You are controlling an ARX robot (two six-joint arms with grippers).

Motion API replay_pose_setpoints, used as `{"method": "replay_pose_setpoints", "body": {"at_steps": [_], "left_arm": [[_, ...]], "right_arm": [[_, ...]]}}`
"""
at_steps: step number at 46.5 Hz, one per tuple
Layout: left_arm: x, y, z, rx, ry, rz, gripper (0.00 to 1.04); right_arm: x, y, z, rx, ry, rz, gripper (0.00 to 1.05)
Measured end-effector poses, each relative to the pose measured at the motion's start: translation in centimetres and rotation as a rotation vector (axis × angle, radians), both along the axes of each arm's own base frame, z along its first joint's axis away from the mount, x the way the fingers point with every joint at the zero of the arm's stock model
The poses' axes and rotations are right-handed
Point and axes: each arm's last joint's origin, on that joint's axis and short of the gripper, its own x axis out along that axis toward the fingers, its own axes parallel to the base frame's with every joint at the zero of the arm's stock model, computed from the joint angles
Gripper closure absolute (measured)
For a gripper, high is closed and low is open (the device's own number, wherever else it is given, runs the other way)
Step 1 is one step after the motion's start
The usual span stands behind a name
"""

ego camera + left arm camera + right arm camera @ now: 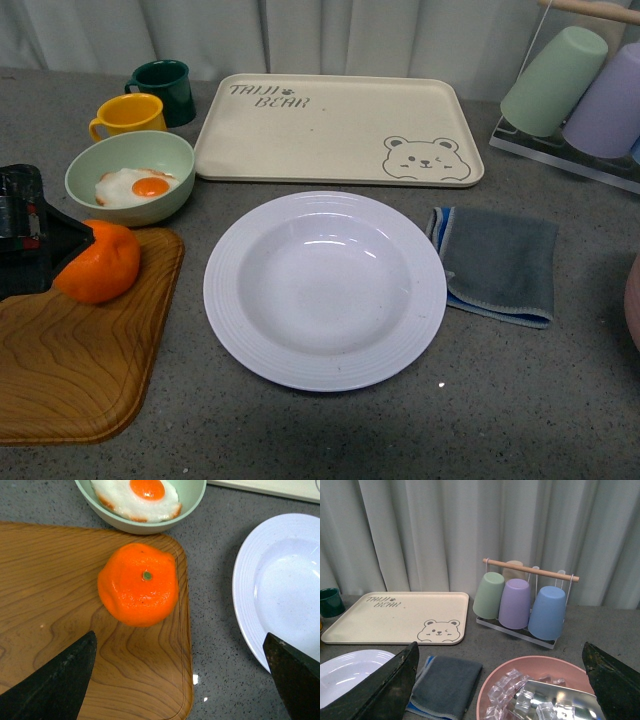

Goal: Place orange and plate with both arms

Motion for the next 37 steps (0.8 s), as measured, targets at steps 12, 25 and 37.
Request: {"method": "replay_pose_setpoints", "body": {"at_steps": [12, 25, 37], "left_arm": [[2.3, -0.2, -0.8, 0.034, 0.035, -0.059, 0.07], [5.0, -0.1, -2.2, 0.147, 0.042, -0.077, 0.07], [6.6, 0.1, -3.5, 0.130, 0.114, -0.074, 0.07]], "right_arm": [[0.0, 0.0, 0.0, 0.000, 0.000, 0.000, 0.09], [0.0, 0.0, 0.0, 0.000, 0.000, 0.000, 0.09], [0.0, 0.0, 0.0, 0.000, 0.000, 0.000, 0.09]]}}
